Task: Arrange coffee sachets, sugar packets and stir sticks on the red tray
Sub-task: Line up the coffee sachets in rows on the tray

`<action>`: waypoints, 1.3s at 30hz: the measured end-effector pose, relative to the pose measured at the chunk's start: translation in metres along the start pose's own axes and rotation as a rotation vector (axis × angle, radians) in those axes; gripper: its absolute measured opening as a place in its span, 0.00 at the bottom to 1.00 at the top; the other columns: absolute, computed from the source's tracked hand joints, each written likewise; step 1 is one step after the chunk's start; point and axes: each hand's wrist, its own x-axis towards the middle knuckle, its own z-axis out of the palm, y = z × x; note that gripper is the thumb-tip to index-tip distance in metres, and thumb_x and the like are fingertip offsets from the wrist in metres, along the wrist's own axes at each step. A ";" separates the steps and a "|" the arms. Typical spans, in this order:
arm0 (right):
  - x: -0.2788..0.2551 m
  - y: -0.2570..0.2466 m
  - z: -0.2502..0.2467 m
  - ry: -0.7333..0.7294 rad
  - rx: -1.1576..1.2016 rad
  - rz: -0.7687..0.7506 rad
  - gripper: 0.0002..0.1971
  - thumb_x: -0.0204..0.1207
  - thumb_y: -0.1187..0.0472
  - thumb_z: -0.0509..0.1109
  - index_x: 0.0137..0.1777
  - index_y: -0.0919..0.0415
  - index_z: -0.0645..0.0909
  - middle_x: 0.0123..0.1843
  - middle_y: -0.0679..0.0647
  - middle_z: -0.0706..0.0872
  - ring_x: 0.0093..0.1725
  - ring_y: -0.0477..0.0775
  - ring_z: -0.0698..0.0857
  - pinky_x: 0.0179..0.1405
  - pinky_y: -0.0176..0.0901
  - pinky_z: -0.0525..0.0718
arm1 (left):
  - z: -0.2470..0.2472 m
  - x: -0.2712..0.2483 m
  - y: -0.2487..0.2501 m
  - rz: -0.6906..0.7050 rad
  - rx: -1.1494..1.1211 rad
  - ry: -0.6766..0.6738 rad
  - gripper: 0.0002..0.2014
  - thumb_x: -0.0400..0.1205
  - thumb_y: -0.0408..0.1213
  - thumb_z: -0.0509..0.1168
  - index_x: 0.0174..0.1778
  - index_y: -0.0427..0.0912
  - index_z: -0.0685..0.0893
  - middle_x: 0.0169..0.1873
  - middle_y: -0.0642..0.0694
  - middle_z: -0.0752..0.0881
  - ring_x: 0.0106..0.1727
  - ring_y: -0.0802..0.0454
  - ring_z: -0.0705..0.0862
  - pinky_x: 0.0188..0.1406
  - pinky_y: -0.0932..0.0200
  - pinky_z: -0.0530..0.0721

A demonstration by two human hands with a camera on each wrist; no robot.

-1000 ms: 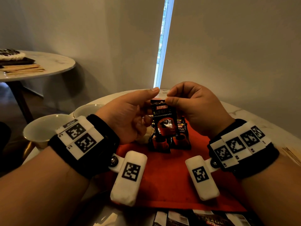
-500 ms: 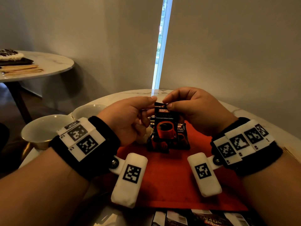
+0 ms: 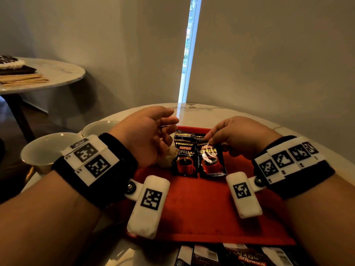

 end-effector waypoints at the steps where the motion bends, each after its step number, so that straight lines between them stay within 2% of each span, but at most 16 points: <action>1: -0.001 -0.001 0.000 0.003 -0.025 0.007 0.09 0.75 0.72 0.73 0.41 0.59 0.92 0.32 0.56 0.87 0.28 0.51 0.77 0.22 0.37 0.70 | 0.000 0.000 0.000 0.001 0.002 0.001 0.09 0.82 0.47 0.64 0.48 0.45 0.83 0.31 0.52 0.80 0.29 0.60 0.71 0.19 0.71 0.65; 9: -0.005 -0.004 0.002 0.028 -0.173 0.018 0.07 0.76 0.68 0.75 0.43 0.55 0.91 0.39 0.57 0.89 0.33 0.52 0.81 0.23 0.39 0.74 | 0.000 0.000 0.000 0.007 0.023 0.007 0.09 0.83 0.48 0.64 0.49 0.46 0.83 0.29 0.52 0.80 0.28 0.60 0.71 0.20 0.71 0.65; 15: -0.005 -0.005 0.005 0.036 -0.205 0.032 0.07 0.77 0.68 0.73 0.44 0.55 0.89 0.39 0.56 0.89 0.32 0.52 0.83 0.24 0.38 0.75 | -0.001 0.000 0.000 -0.003 0.021 0.003 0.09 0.82 0.47 0.64 0.47 0.46 0.83 0.29 0.52 0.80 0.27 0.60 0.71 0.18 0.71 0.66; 18: -0.005 -0.005 0.005 0.042 -0.224 0.028 0.08 0.78 0.67 0.73 0.44 0.53 0.89 0.40 0.55 0.90 0.32 0.50 0.83 0.24 0.38 0.74 | 0.000 0.001 -0.002 -0.009 0.036 -0.007 0.10 0.82 0.48 0.64 0.47 0.45 0.83 0.31 0.51 0.79 0.28 0.59 0.71 0.19 0.69 0.71; 20: -0.004 -0.004 0.006 0.047 -0.232 0.028 0.08 0.77 0.67 0.74 0.44 0.53 0.89 0.40 0.54 0.90 0.32 0.50 0.83 0.23 0.37 0.74 | -0.001 0.002 -0.002 -0.032 0.045 -0.030 0.10 0.82 0.48 0.64 0.47 0.45 0.83 0.32 0.51 0.79 0.29 0.57 0.72 0.25 0.64 0.76; 25: -0.005 -0.004 0.006 0.052 -0.229 0.021 0.07 0.77 0.67 0.74 0.43 0.53 0.89 0.40 0.54 0.90 0.32 0.50 0.84 0.24 0.38 0.74 | -0.002 0.004 -0.006 -0.160 0.098 -0.143 0.12 0.79 0.50 0.65 0.49 0.46 0.83 0.31 0.51 0.80 0.30 0.56 0.76 0.47 0.45 0.85; 27: -0.006 -0.005 0.006 0.054 -0.233 0.020 0.06 0.77 0.66 0.74 0.44 0.54 0.89 0.40 0.55 0.90 0.32 0.50 0.84 0.24 0.38 0.74 | -0.001 0.004 -0.009 -0.189 0.134 -0.161 0.13 0.79 0.51 0.65 0.51 0.46 0.83 0.33 0.50 0.80 0.31 0.56 0.78 0.53 0.36 0.85; 29: -0.006 -0.006 0.007 0.061 -0.233 0.014 0.06 0.77 0.66 0.74 0.43 0.54 0.89 0.41 0.56 0.90 0.32 0.50 0.83 0.24 0.38 0.74 | 0.000 0.005 -0.012 -0.196 0.161 -0.163 0.13 0.80 0.52 0.65 0.50 0.46 0.83 0.34 0.50 0.80 0.31 0.56 0.79 0.57 0.32 0.82; 35: -0.008 -0.012 0.008 0.122 -0.192 -0.049 0.04 0.77 0.63 0.74 0.43 0.54 0.89 0.37 0.52 0.87 0.32 0.49 0.80 0.23 0.38 0.72 | 0.003 0.008 -0.014 -0.172 0.147 -0.142 0.11 0.81 0.50 0.64 0.48 0.46 0.83 0.31 0.51 0.79 0.30 0.56 0.77 0.60 0.36 0.81; 39: -0.015 -0.026 0.012 0.103 -0.113 -0.142 0.06 0.76 0.64 0.75 0.39 0.55 0.88 0.26 0.45 0.84 0.23 0.42 0.79 0.20 0.35 0.71 | 0.004 0.009 -0.016 -0.157 0.135 -0.151 0.10 0.81 0.49 0.64 0.48 0.46 0.82 0.31 0.51 0.77 0.30 0.56 0.76 0.54 0.42 0.83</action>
